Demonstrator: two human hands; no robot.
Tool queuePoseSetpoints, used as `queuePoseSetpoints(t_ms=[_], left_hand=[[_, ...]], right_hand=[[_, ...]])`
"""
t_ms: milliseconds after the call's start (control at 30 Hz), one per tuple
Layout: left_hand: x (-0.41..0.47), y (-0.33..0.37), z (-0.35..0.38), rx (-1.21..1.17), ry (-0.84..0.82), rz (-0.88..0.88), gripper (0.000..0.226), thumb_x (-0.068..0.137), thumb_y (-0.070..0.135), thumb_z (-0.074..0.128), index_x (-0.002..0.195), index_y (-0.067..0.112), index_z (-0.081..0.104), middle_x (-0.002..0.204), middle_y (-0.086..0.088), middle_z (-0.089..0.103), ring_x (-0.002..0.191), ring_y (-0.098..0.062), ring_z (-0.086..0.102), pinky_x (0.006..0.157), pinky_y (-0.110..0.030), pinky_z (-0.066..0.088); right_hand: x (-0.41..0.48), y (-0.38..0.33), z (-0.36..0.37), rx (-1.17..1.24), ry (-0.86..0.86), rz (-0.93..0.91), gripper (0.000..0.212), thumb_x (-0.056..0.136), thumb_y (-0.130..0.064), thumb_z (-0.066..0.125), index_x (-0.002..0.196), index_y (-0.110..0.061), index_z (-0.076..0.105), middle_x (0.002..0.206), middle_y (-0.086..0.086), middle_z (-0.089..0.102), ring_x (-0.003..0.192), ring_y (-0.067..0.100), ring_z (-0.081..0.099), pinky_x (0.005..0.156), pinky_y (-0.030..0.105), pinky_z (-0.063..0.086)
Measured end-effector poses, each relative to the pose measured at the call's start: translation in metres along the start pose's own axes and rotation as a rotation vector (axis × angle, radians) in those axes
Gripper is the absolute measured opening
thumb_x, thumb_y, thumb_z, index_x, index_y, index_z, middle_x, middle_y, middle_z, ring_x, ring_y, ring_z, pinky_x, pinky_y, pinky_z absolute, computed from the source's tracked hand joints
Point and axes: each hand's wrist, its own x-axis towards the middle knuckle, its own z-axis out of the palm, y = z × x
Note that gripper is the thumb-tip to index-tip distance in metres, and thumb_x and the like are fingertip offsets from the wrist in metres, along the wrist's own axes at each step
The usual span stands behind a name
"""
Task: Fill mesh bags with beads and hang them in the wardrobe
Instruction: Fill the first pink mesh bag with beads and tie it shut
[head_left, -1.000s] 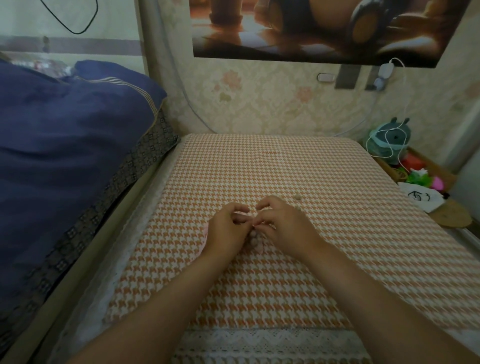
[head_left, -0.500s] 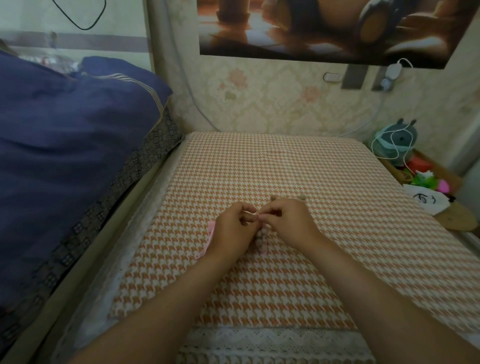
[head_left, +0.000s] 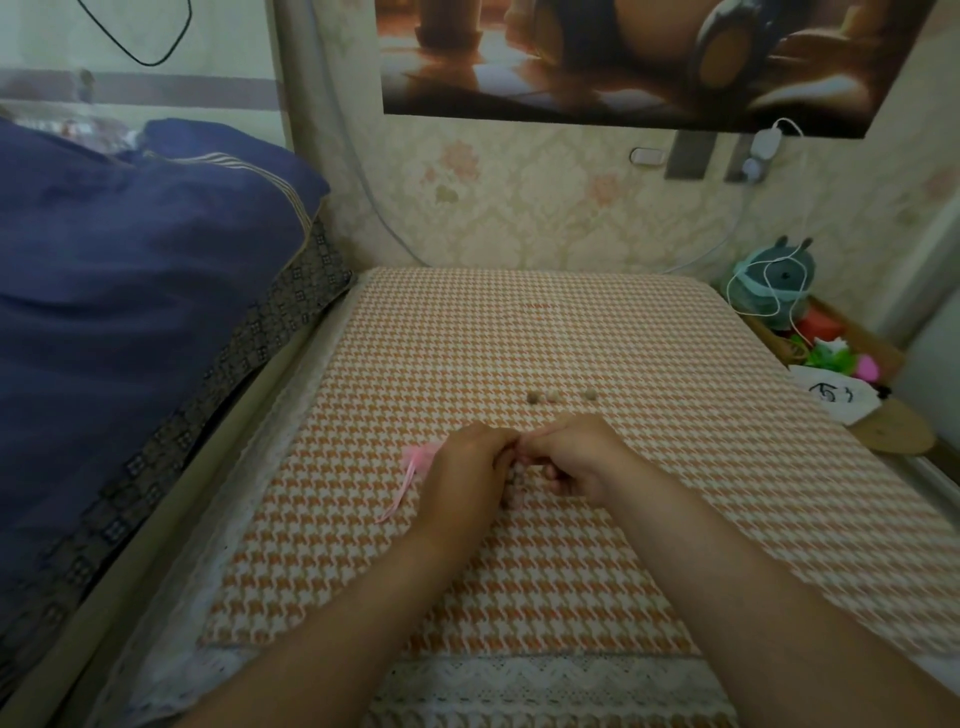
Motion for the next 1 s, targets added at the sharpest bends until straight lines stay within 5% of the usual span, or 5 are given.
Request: queuePoseSetpoints(t_ms=[300,433,533,733,1000], left_hand=[[0.002,-0.001,-0.005,-0.082,-0.065,-0.085,0.019,0.090,0.014,0.060,0.088,0.028,0.073,0.083,0.010,0.065,0.081,-0.005,0.056,0.073,-0.022,0.043],[0.000,0.000,-0.009,-0.183,-0.097,-0.151,0.018,0.092,0.004,0.058,0.085,0.016,0.070,0.081,-0.001,0.062,0.071,-0.005,0.060,0.057,-0.008,0.044],[0.000,-0.003,-0.010,-0.290,-0.120,-0.203,0.010,0.094,0.011,0.061,0.088,0.018,0.065,0.078,-0.001,0.065,0.061,-0.010,0.067,0.056,-0.024,0.055],[-0.003,-0.011,-0.006,-0.249,-0.118,-0.259,0.018,0.085,0.025,0.071,0.100,0.026,0.062,0.100,0.008,0.064,0.075,-0.005,0.065,0.067,-0.026,0.057],[-0.009,0.004,-0.008,-0.202,-0.020,-0.330,0.014,0.077,0.028,0.081,0.082,0.024,0.069,0.090,0.008,0.061,0.074,-0.001,0.062,0.066,-0.011,0.049]], right_hand=[[-0.001,0.004,-0.009,-0.334,-0.005,-0.329,0.011,0.087,-0.017,0.076,0.079,-0.011,0.079,0.061,-0.004,0.071,0.040,0.006,0.051,0.042,0.022,0.044],[-0.002,-0.001,-0.013,-0.659,-0.034,-0.550,0.007,0.085,-0.025,0.078,0.082,-0.020,0.082,0.062,-0.008,0.068,0.048,-0.001,0.057,0.057,0.026,0.050],[0.000,-0.001,-0.012,-0.772,-0.054,-0.646,0.008,0.088,-0.029,0.074,0.086,-0.025,0.081,0.069,-0.009,0.068,0.062,0.004,0.059,0.071,0.033,0.055],[0.000,0.003,-0.012,-0.744,-0.087,-0.634,0.018,0.095,-0.023,0.063,0.086,-0.023,0.079,0.072,-0.012,0.071,0.055,-0.008,0.058,0.064,0.028,0.049],[-0.005,0.003,-0.014,-0.584,-0.190,-0.472,0.021,0.101,-0.023,0.057,0.093,-0.013,0.073,0.051,-0.004,0.063,0.052,0.013,0.064,0.069,0.040,0.060]])
